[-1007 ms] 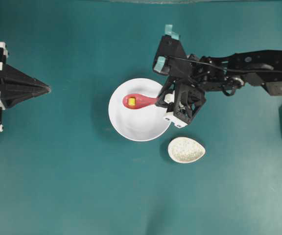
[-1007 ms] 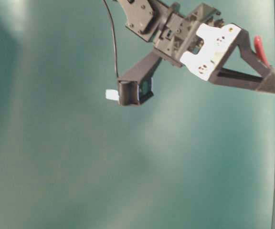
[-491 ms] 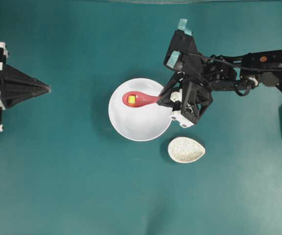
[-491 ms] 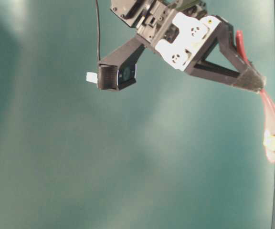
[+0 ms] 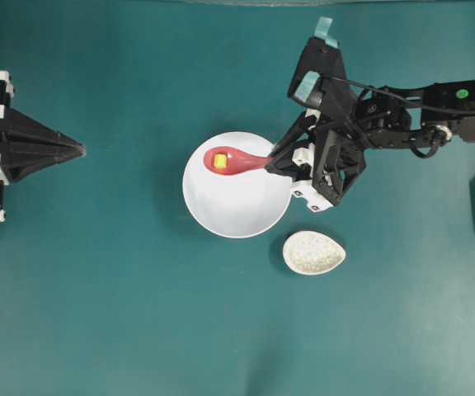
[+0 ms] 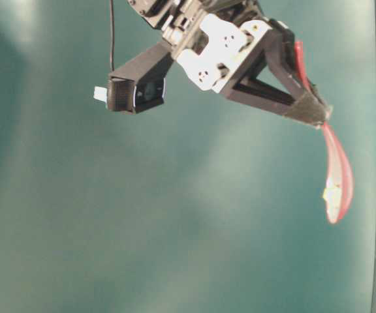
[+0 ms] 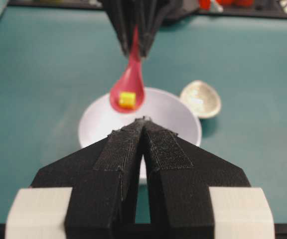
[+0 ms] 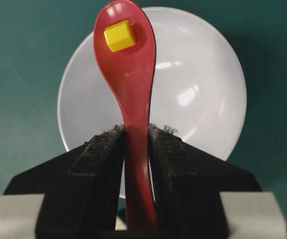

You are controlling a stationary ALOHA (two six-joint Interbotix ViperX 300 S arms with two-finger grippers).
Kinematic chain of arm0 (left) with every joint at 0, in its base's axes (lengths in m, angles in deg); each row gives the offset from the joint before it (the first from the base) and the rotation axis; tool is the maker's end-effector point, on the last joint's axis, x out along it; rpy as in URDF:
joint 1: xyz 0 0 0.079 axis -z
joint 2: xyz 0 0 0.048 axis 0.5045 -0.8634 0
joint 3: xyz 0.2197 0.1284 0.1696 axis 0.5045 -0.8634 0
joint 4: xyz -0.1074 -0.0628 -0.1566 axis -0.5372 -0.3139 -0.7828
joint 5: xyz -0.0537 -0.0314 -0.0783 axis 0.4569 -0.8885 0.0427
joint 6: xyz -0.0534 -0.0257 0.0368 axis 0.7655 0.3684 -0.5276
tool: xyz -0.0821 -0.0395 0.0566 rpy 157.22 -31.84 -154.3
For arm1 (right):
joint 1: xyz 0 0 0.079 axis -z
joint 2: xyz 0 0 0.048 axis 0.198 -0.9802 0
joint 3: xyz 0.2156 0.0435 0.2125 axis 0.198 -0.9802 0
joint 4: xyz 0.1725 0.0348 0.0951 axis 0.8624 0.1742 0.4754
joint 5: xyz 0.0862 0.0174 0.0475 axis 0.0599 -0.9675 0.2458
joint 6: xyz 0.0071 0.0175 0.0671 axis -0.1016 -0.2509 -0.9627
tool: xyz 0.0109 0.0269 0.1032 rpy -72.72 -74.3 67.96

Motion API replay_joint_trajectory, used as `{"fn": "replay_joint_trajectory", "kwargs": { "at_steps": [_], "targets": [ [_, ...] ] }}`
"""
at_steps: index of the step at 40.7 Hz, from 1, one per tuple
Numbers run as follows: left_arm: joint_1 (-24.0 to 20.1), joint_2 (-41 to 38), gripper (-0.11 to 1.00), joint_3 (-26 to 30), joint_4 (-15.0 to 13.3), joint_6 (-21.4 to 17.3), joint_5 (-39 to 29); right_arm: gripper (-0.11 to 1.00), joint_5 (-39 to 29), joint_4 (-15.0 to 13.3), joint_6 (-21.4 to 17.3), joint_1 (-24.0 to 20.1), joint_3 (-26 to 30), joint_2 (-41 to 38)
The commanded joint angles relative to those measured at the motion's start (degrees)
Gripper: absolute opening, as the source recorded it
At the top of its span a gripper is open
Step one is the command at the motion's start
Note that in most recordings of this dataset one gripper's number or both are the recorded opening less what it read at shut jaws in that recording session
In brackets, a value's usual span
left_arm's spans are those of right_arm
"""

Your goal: Scoop the yellow hexagonal prism block from the bowl with a spoon using the right arm.

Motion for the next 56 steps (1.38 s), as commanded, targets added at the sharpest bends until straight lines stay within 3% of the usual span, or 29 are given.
{"fn": "replay_joint_trajectory", "kwargs": {
  "at_steps": [1,27,38,56],
  "targets": [
    [-0.2,-0.2,0.00,1.2,0.2,0.2,0.7,0.23,0.3,0.3,-0.5,0.0,0.6,1.7],
    [-0.2,-0.3,0.00,1.1,0.2,0.4,0.8,0.23,-0.1,0.2,-1.8,-0.1,-1.9,6.6],
    [-0.2,-1.0,0.00,1.0,0.2,0.4,0.8,0.23,-0.3,0.3,-4.6,0.0,-3.2,9.8],
    [-0.2,-0.9,0.00,1.1,0.2,0.4,0.8,0.23,-0.3,0.2,-4.5,-0.1,-3.4,10.4]
  ]
}}
